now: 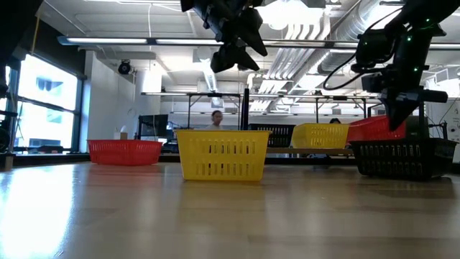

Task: Stack baskets on shelf by color
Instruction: Put the bottom left red basket on the shelf

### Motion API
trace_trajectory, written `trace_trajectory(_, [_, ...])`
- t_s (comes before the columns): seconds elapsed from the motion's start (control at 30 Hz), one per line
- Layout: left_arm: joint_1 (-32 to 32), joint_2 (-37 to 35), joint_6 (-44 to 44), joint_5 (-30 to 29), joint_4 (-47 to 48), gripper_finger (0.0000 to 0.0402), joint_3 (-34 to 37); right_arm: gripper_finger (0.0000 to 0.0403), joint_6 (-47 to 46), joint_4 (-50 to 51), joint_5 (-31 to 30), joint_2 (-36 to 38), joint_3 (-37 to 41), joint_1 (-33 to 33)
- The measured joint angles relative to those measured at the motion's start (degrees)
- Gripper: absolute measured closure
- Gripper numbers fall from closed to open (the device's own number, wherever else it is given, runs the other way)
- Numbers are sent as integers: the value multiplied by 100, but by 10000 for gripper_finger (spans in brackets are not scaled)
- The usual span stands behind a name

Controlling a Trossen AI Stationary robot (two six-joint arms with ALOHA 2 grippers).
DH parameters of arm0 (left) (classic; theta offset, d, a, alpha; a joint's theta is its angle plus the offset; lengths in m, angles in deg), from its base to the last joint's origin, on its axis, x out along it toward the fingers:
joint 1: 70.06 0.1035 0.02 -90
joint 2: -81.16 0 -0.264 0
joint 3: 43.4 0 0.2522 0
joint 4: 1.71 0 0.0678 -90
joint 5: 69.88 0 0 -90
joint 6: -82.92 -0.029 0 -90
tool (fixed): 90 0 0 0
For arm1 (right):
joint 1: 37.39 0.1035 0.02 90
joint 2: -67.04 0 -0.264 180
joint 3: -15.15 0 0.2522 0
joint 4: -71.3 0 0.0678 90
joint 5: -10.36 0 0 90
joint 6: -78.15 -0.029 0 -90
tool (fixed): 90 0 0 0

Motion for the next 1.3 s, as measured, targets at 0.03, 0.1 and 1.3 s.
trace_trajectory(0.03, [0, 0, 0, 0, 0, 241, -2, 402, -16, 0, -23, -1, 0, 0])
trace_trajectory(0.1, [0, 0, 0, 0, 0, 241, -1, 402, -57, 0, -51, -2, 0, 0])
trace_trajectory(1.3, [0, 0, 124, 0, 0, 241, -1, 402, 387, -39, -25, -2, -2, 2])
